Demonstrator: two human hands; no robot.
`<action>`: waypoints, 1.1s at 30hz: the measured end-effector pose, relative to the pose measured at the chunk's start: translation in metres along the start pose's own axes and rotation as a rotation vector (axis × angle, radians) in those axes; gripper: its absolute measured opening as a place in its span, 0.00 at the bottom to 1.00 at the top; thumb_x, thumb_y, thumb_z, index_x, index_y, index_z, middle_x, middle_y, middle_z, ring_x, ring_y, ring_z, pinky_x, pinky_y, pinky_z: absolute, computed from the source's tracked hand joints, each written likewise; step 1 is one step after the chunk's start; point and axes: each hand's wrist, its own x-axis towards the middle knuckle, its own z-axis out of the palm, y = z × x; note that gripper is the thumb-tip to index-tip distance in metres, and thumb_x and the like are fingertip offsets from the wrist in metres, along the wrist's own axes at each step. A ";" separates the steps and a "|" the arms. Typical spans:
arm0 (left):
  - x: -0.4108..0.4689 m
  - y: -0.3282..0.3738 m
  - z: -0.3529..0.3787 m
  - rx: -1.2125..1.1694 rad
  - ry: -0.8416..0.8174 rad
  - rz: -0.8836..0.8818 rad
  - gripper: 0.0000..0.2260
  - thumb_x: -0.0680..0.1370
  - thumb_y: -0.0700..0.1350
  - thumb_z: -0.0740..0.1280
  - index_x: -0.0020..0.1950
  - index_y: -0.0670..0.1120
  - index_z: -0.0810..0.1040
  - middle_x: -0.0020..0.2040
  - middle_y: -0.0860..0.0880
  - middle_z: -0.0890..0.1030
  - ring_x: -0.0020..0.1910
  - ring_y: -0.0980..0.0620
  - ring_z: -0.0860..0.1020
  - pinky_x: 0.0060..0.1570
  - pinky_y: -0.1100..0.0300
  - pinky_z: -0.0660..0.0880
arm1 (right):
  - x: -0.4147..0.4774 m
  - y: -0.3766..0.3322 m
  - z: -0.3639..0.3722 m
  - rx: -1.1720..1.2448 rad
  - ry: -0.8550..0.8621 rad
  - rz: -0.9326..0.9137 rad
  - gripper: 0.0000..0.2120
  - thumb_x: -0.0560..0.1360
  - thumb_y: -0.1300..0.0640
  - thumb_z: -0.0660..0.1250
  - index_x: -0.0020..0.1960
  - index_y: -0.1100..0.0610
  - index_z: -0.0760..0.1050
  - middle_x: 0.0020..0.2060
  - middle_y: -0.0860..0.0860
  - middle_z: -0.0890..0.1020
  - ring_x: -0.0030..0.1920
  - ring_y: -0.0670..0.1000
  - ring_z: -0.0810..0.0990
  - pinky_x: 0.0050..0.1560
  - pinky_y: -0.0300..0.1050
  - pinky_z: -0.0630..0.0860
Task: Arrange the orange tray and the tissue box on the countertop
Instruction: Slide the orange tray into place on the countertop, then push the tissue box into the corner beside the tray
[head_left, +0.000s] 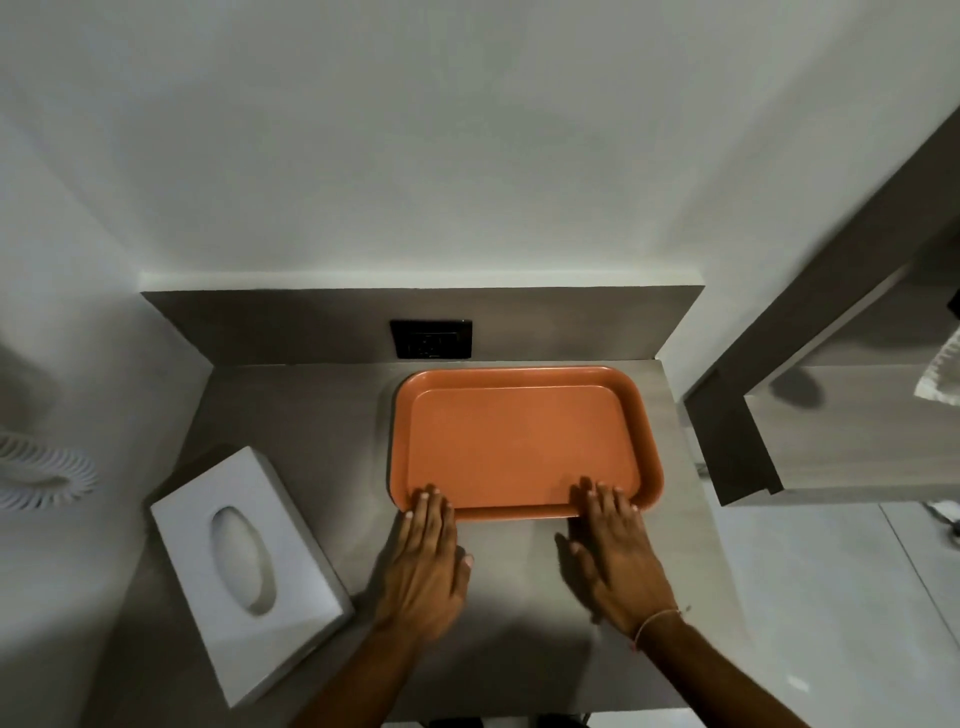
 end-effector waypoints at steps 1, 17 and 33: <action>-0.003 0.001 0.002 0.012 0.002 0.002 0.31 0.78 0.57 0.44 0.76 0.42 0.42 0.78 0.42 0.43 0.78 0.44 0.41 0.75 0.49 0.37 | -0.005 0.001 0.004 -0.033 -0.015 -0.005 0.32 0.81 0.42 0.49 0.78 0.49 0.36 0.77 0.49 0.42 0.77 0.49 0.38 0.77 0.54 0.44; 0.025 -0.001 0.002 0.055 -0.061 0.008 0.30 0.78 0.57 0.40 0.75 0.42 0.39 0.79 0.43 0.41 0.78 0.46 0.39 0.77 0.48 0.41 | 0.019 0.006 0.003 -0.158 -0.062 0.053 0.32 0.81 0.41 0.45 0.78 0.53 0.39 0.78 0.51 0.42 0.78 0.52 0.38 0.76 0.50 0.37; -0.079 -0.142 -0.044 -0.311 0.304 -0.561 0.32 0.77 0.56 0.48 0.76 0.42 0.47 0.79 0.43 0.45 0.78 0.47 0.43 0.76 0.49 0.52 | 0.055 -0.204 0.047 0.182 -0.256 -0.542 0.32 0.82 0.48 0.54 0.76 0.54 0.39 0.75 0.49 0.38 0.77 0.50 0.39 0.75 0.42 0.35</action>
